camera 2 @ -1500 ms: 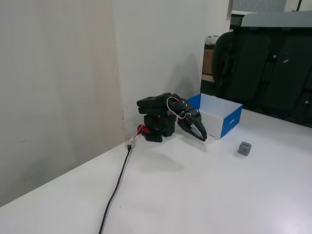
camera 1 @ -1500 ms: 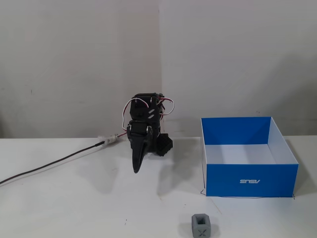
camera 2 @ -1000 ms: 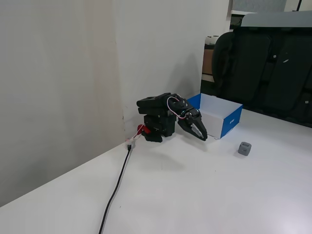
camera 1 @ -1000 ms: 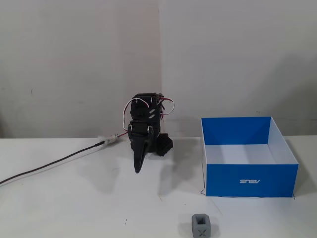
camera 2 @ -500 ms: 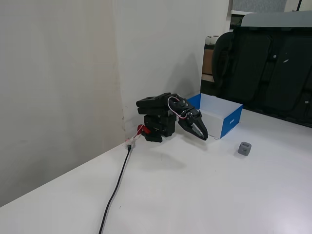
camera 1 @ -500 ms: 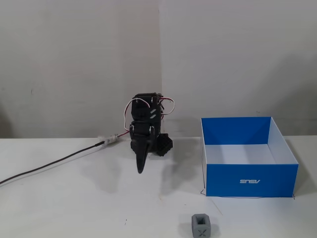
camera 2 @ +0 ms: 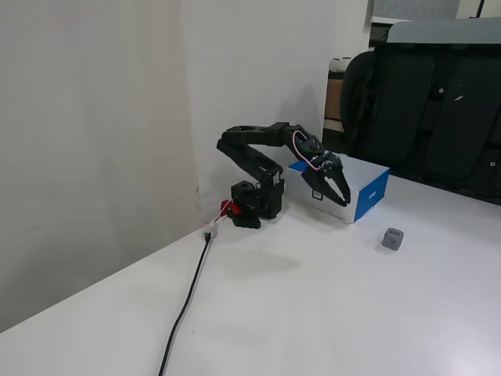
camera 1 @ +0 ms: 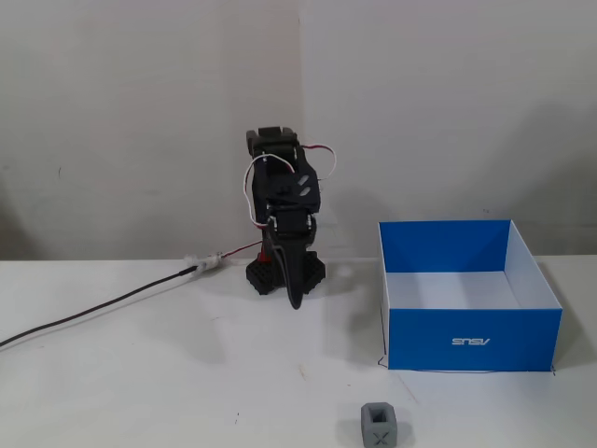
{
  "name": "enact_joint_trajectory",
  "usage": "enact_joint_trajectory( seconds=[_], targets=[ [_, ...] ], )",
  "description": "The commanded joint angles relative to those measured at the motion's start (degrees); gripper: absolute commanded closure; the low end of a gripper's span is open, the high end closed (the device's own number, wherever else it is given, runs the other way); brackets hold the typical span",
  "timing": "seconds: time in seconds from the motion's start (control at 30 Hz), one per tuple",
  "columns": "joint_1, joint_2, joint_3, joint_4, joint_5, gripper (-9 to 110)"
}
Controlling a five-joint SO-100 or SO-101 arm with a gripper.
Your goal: Pick the gray block and keep it in the box.
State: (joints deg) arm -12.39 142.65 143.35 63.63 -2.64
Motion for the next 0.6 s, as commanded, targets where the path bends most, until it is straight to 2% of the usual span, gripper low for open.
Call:
enact_joint_trajectory(
  seconds=[0.0, 0.13, 0.3, 0.4, 0.53, 0.57],
  targets=[
    [-4.04, -4.57, -11.25, 2.02, 0.7, 101],
    [-7.65, -8.7, -10.46, -0.35, 1.14, 101],
    [-5.63, -31.99, -17.84, -1.32, 1.14, 97],
    [-7.03, -34.8, -18.54, -1.85, 1.32, 91],
    [-8.26, -36.47, -20.21, -1.67, 1.49, 72],
    [-8.44, -37.71, -21.09, -1.67, 1.49, 72]
  ],
)
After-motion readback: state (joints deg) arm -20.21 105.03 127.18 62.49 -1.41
